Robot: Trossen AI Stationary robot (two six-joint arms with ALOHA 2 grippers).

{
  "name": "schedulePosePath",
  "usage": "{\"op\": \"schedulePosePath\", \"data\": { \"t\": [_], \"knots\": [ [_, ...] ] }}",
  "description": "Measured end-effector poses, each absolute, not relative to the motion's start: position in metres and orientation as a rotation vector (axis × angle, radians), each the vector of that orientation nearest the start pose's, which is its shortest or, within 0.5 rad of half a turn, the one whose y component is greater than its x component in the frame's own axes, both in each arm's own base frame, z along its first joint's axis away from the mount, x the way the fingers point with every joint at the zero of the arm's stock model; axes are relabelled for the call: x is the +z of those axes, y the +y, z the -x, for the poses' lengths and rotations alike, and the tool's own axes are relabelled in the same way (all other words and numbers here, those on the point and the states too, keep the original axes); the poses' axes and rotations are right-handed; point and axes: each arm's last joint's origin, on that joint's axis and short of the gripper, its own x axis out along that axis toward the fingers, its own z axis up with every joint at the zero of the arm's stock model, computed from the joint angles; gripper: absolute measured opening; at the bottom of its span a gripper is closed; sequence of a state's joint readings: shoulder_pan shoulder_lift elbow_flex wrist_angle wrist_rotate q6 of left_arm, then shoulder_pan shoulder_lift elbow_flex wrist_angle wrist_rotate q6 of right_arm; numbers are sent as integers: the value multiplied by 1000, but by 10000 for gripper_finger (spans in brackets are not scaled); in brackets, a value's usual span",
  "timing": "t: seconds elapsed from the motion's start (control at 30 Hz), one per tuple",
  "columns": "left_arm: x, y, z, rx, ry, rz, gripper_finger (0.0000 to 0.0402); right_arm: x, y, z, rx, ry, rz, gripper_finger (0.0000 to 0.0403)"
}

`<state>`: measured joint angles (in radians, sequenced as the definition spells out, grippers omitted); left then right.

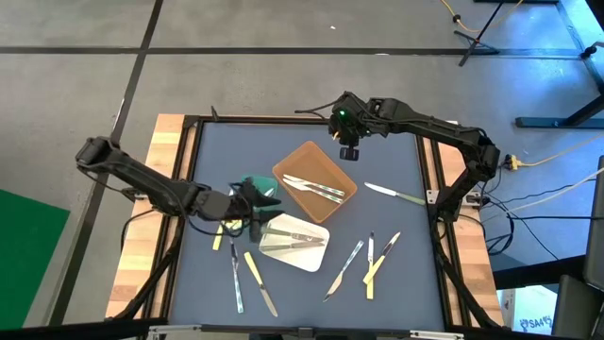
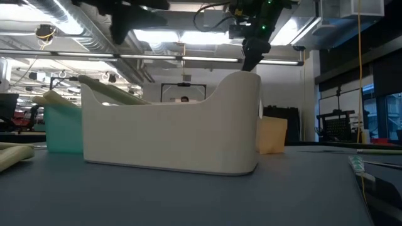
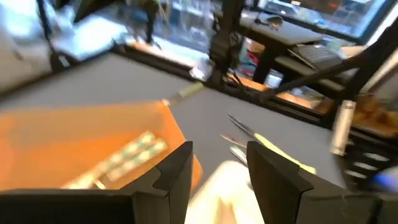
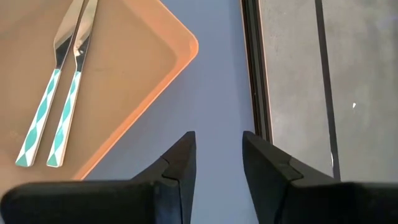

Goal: Sort silverware by color (type)
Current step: Put the yellow table knife into the green bin

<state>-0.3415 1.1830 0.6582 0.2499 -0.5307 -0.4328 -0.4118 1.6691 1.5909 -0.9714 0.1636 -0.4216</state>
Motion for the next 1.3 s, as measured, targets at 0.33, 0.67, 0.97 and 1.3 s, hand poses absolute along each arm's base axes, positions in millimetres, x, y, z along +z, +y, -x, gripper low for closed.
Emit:
{"op": "schedulePosePath", "data": {
  "t": [0.33, 0.67, 0.97, 1.3],
  "knots": [
    [265, -61, -192, 118, 443, 869, 145, 323, -142, -312, -290, 1141, 239, 115],
    [248, -68, -153, 235, 995, 1447, 145, 323, -142, -313, -290, 1141, 239, 115],
    [228, -75, -136, 551, 1230, 1485, 145, 323, -142, -313, -290, 1140, 239, 115],
    [203, -82, -142, 747, 1214, 1193, 145, 323, -142, -313, -291, 1139, 239, 115]
  ]
}}
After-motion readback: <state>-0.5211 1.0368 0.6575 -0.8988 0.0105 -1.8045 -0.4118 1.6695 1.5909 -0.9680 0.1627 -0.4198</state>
